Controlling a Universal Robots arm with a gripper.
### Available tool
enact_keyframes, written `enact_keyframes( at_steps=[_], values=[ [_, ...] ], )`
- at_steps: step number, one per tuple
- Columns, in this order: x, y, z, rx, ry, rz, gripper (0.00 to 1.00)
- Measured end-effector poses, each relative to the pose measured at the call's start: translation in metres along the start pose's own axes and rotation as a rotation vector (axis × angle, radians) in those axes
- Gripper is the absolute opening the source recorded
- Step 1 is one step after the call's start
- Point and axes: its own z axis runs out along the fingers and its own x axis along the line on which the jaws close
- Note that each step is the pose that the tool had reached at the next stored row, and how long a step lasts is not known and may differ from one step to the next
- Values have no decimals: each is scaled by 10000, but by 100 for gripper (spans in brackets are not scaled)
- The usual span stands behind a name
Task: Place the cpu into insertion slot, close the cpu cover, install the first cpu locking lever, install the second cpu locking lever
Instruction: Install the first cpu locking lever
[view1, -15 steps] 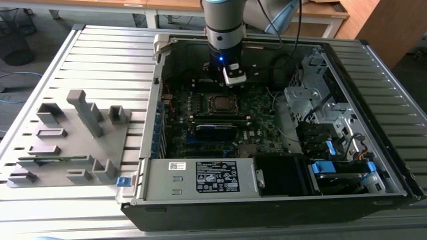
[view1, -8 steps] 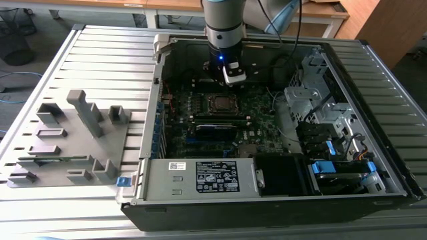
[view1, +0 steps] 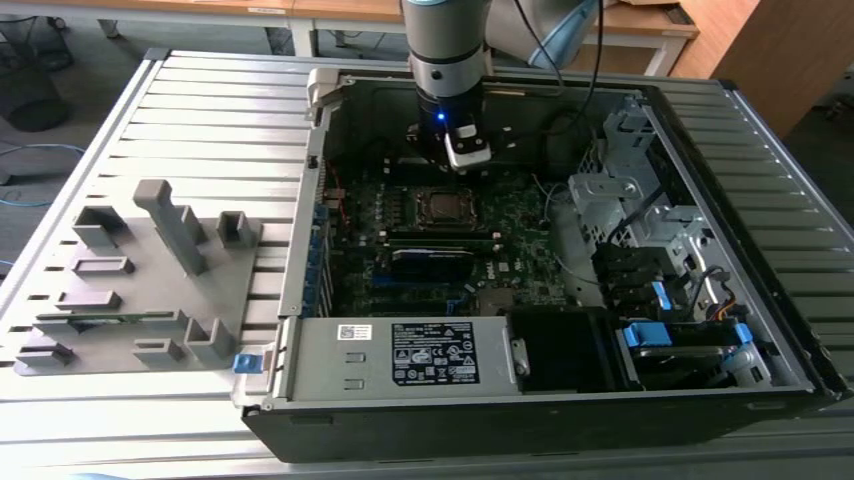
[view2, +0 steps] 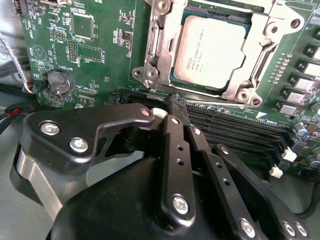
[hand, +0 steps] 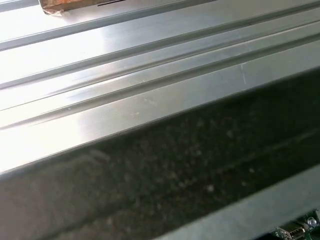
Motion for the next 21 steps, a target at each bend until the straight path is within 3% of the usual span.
enact_keyframes(
  at_steps=[3,8,21],
  values=[
    [1,-1,0,-29,-17,3,11],
    [3,4,2,-177,-7,69,11],
    [17,-4,1,-185,-43,84,11]
  ],
)
